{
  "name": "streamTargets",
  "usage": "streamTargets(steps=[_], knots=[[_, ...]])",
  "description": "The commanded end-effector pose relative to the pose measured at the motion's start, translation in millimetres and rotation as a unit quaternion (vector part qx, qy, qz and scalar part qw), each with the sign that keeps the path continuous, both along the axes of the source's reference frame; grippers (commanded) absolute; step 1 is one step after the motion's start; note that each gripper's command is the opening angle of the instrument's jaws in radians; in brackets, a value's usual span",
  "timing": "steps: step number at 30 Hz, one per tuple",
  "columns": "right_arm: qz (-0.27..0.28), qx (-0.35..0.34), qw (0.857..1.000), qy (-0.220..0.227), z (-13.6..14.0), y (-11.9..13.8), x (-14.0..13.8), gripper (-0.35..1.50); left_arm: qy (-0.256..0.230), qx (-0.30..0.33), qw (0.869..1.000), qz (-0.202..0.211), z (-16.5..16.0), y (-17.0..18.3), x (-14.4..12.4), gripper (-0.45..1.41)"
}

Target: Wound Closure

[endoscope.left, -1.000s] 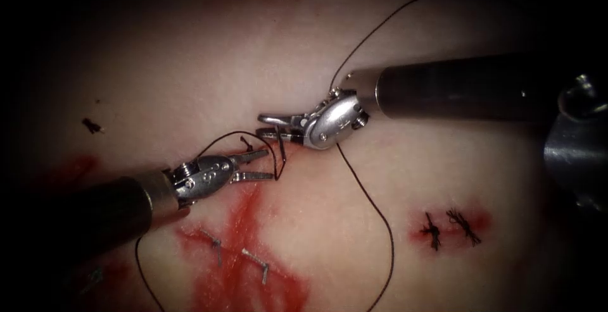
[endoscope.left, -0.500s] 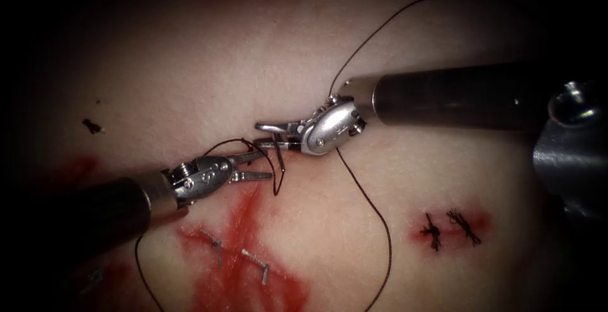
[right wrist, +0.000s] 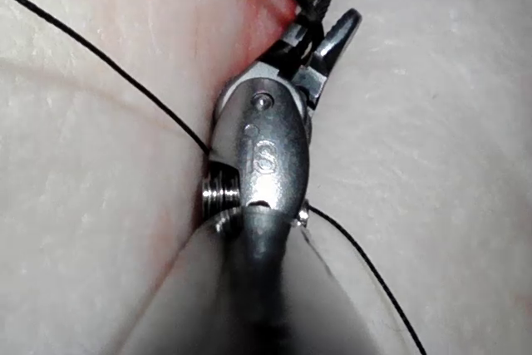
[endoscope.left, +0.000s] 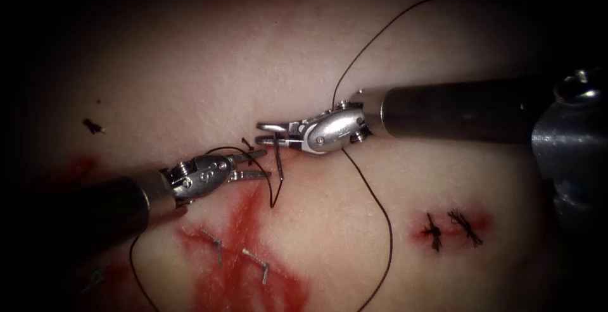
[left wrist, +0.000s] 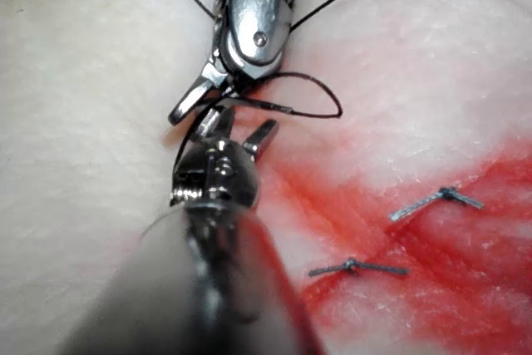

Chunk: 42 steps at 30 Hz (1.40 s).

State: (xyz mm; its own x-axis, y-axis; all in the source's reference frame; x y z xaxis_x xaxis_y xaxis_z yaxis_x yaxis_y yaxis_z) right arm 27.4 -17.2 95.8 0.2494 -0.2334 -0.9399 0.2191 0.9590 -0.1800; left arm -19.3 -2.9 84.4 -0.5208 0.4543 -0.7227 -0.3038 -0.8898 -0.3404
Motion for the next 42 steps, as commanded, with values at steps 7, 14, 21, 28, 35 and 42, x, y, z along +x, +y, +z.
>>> streamTargets(steps=[7,14,21,28,35,42], knots=[[0.002,0.015,1.0,-0.011,0.8,-0.7,0.4,-0.35,-0.001,0.001,1.0,0.0,0.5,0.2,-0.5,0.25],[0.015,0.067,0.997,-0.046,1.1,-0.6,0.3,-0.35,-0.001,0.001,1.0,0.0,0.5,0.1,-0.5,0.25],[0.007,0.103,0.992,-0.076,2.2,-1.7,-0.5,-0.35,-0.001,0.001,1.0,0.0,0.5,0.1,-0.4,0.25],[0.0,0.107,0.991,-0.084,2.3,-2.2,-0.8,-0.35,-0.001,0.001,1.0,0.0,0.4,0.2,-0.4,0.25],[-0.011,0.114,0.989,-0.097,2.5,-2.8,-1.4,-0.35,-0.001,0.002,1.0,0.0,0.4,0.3,-0.4,0.25],[-0.01,0.134,0.984,-0.116,3.1,-3.2,-2.0,-0.35,-0.001,0.002,1.0,0.0,0.4,0.3,-0.4,0.27]])
